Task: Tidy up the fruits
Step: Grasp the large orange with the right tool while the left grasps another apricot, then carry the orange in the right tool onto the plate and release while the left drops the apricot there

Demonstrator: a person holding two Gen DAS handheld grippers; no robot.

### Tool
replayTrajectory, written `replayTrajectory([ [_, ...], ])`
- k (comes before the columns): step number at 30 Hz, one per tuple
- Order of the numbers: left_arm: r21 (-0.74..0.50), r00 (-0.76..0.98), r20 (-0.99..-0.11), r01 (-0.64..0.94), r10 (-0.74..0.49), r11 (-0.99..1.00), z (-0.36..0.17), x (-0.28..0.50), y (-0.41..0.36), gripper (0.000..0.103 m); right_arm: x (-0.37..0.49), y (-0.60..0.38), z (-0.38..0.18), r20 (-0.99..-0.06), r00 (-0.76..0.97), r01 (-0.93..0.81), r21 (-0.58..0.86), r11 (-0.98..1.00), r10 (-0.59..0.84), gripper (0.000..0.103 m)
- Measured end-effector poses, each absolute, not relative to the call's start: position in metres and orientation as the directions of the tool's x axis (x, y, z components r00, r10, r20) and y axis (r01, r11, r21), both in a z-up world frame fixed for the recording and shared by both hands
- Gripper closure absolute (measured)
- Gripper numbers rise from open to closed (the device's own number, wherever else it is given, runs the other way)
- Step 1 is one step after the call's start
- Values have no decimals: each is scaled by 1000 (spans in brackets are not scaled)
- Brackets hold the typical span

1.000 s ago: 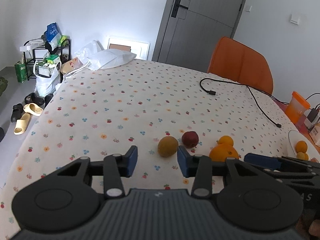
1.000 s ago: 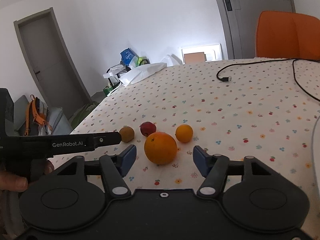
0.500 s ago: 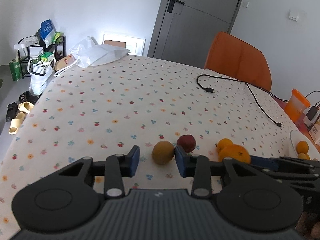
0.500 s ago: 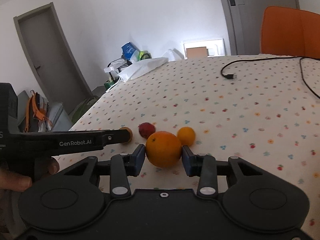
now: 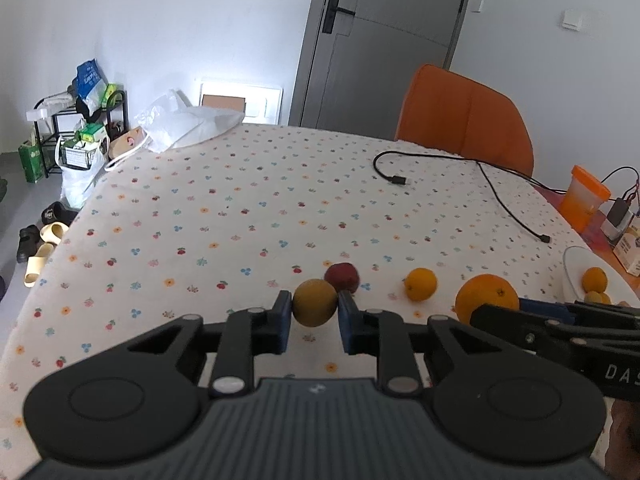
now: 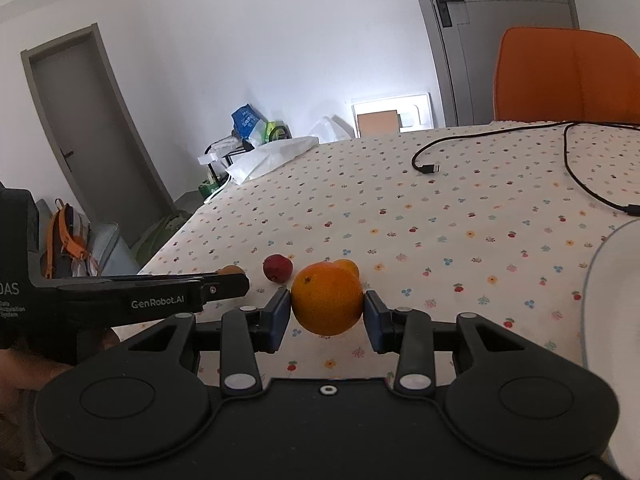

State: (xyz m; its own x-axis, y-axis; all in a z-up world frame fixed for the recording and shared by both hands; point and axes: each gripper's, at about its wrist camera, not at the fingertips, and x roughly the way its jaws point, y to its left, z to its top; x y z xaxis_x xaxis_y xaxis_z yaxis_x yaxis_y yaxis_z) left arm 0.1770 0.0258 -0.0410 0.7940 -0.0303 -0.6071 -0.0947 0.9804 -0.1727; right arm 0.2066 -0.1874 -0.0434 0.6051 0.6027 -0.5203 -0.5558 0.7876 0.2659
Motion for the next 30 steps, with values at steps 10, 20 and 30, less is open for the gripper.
replayTrajectory([
  [10, -161, 817, -575, -64, -41, 985, -24, 162, 5, 80, 192, -212, -33, -482, 640, -542, 268, 797, 598, 65],
  [20, -156, 827, -556, -9, -81, 988, -16, 155, -24, 80, 179, -244, -24, -453, 686, -506, 265, 821, 569, 65],
  [30, -151, 827, -549, 40, -118, 988, -13, 153, -53, 80, 171, -277, -23, -441, 725, -457, 266, 849, 529, 65],
])
